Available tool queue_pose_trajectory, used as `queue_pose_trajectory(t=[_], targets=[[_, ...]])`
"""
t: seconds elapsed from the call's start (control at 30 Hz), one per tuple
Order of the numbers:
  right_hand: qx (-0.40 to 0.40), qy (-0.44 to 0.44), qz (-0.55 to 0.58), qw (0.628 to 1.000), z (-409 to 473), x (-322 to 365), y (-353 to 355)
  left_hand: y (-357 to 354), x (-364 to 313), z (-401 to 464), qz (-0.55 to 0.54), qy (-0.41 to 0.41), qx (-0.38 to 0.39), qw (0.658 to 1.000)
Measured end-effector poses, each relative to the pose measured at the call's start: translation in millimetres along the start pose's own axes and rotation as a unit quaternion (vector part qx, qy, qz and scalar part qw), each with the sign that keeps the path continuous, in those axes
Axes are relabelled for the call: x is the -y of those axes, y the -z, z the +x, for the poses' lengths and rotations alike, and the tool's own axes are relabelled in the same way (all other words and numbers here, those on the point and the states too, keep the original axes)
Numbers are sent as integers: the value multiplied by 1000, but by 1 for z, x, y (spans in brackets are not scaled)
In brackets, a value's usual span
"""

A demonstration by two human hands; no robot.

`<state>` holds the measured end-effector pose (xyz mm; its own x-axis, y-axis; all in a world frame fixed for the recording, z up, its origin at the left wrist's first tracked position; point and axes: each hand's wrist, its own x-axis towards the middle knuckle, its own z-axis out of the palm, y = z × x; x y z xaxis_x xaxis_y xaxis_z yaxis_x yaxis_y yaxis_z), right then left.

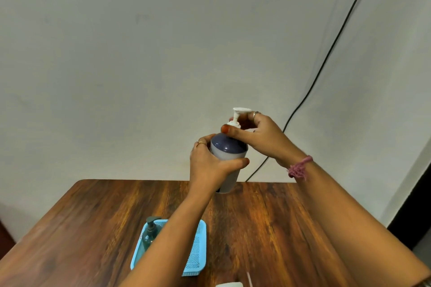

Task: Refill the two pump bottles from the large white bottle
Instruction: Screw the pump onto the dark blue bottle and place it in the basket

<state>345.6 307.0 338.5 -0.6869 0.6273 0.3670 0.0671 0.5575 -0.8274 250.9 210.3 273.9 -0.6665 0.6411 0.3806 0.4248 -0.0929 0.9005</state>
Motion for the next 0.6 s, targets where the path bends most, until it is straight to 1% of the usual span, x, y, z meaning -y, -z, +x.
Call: queue_pose_trajectory(t=[0.1, 0.17, 0.23, 0.33, 0.4, 0.47, 0.53, 0.6], targets=[[82, -3, 44, 996, 1, 0, 12, 0, 0, 1, 2, 0, -2, 1000], [102, 14, 56, 993, 2, -2, 15, -1, -1, 1, 3, -4, -6, 1000], [77, 17, 78, 994, 2, -4, 12, -1, -1, 1, -1, -3, -8, 1000], [-7, 2, 100, 995, 1, -6, 0, -1, -1, 1, -7, 2, -6, 1000], [-12, -14, 90, 996, 1, -10, -3, -2, 0, 1, -9, 3, -5, 1000], [40, -19, 104, 994, 1, -11, 2, -2, 1, 1, -9, 3, -4, 1000], [98, -15, 146, 984, 0, -10, 10, -3, 2, 1, -6, 1, -6, 1000], [111, -2, 170, 979, -1, -9, 11, -3, 1, 2, -12, 2, -8, 1000]])
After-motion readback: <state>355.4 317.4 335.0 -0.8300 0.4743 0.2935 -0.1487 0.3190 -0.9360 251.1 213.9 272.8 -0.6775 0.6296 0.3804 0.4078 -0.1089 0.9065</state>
